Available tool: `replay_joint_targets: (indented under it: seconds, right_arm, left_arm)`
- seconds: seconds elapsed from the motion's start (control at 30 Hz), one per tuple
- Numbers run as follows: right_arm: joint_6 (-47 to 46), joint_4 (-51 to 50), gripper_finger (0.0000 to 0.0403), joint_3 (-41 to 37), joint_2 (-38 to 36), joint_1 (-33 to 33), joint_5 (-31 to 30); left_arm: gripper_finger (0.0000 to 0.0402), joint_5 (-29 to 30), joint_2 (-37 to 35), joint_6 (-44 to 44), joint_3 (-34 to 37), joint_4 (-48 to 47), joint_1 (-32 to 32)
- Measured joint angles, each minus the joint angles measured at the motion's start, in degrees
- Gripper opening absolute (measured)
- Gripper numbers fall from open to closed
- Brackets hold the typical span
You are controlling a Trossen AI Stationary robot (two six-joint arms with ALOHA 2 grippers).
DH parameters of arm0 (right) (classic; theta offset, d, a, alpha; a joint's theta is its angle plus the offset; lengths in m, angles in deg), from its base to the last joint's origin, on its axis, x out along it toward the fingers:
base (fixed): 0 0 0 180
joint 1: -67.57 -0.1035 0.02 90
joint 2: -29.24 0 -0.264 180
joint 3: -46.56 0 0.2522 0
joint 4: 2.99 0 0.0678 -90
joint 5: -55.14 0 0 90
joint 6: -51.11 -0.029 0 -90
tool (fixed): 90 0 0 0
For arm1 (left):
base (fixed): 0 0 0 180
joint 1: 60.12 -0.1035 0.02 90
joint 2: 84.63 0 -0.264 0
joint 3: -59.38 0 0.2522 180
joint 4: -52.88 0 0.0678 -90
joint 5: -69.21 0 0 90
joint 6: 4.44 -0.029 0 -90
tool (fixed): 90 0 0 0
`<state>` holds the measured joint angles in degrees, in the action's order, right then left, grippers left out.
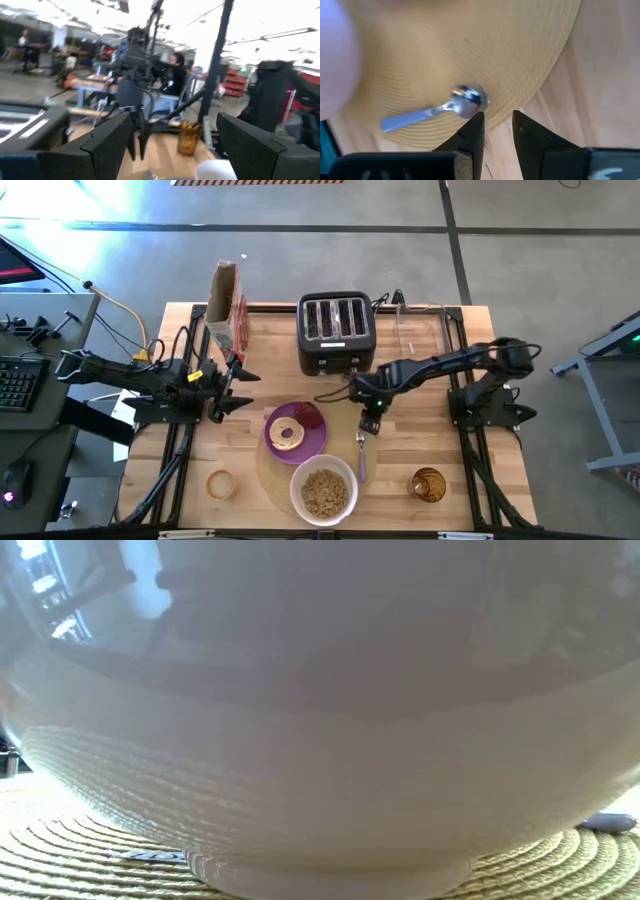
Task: Arrange a breakfast setting
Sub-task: Return to Home Position
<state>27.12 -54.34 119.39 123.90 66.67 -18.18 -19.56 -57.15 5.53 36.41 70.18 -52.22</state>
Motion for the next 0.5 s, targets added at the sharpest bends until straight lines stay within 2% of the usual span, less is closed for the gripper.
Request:
replay_joint_targets:
  seconds: [0.23, 0.43, 0.5]
  right_arm:
    - [10.2, 2.5, 0.008, 0.0, -13.7, 1.0, -4.3]
    - [16.6, 4.3, 0.008, -0.2, -26.5, 0.8, -7.9]
    - [18.0, 8.0, 0.008, -3.3, -31.6, 0.5, -8.4]
  left_arm:
    - [0.0287, -7.1, -6.3, -1.1, 0.0, -1.0, 0.0]
    - [0.0287, -6.7, -13.2, 0.6, 0.0, -10.0, 0.0]
    - [0.0287, -6.6, -15.2, 1.3, 0.0, -12.2, 0.0]
